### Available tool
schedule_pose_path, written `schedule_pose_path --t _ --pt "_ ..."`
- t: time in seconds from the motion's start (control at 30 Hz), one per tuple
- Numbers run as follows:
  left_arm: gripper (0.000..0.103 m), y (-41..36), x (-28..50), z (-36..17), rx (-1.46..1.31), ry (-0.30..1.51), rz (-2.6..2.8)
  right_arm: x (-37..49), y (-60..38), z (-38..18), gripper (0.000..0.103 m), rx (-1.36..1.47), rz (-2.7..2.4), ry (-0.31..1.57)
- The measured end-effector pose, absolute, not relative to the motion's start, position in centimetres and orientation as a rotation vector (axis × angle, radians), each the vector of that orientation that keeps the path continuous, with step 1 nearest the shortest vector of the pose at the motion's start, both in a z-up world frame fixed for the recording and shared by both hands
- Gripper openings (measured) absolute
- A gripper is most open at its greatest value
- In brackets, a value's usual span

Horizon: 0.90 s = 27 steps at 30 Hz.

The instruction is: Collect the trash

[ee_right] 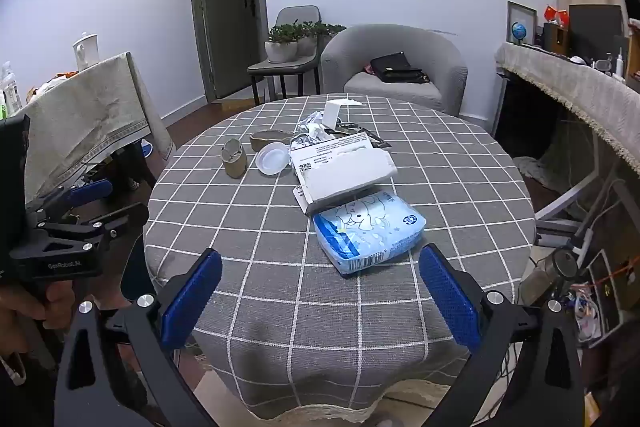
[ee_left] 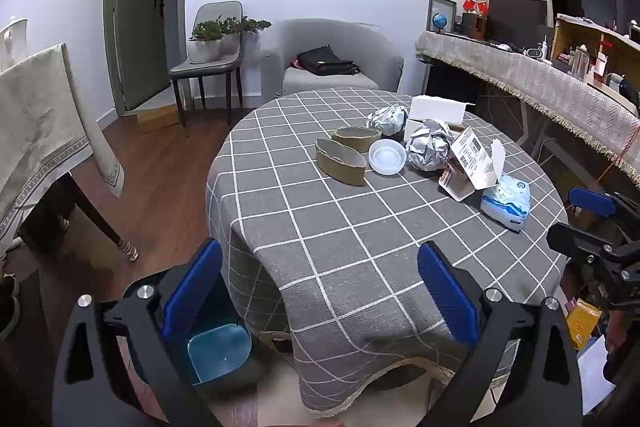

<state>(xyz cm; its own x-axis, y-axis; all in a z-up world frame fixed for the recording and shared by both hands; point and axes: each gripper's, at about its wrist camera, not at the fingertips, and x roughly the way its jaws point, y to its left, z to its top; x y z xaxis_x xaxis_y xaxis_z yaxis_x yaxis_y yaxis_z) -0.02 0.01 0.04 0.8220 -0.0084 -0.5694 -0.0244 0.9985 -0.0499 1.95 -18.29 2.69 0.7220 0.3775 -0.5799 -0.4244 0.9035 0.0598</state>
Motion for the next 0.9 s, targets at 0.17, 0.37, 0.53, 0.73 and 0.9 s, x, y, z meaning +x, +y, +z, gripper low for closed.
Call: schedule_pose_path --t 0.17,0.37,0.53,0.73,0.9 --pt "0.1 0.13 0.12 0.18 -0.063 0.604 0.002 1.97 -18.27 2.68 0.1 -0.081 0.439 0.624" --pt "0.1 0.14 0.08 0.36 -0.063 0.602 0.0 1.78 -17.63 2.84 0.1 -0.093 0.431 0.622" --pt "0.1 0.0 -0.14 0.15 -0.062 0.606 0.002 1.92 -18.02 2.7 0.1 -0.083 0.434 0.622" --pt "0.1 0.01 -0.1 0.17 -0.064 0.608 0.003 1.87 -18.03 2.73 0.1 -0.081 0.433 0.622" --pt "0.1 0.0 -0.06 0.12 -0.064 0.608 0.005 2.06 -18.33 2.74 0.1 -0.081 0.435 0.622"
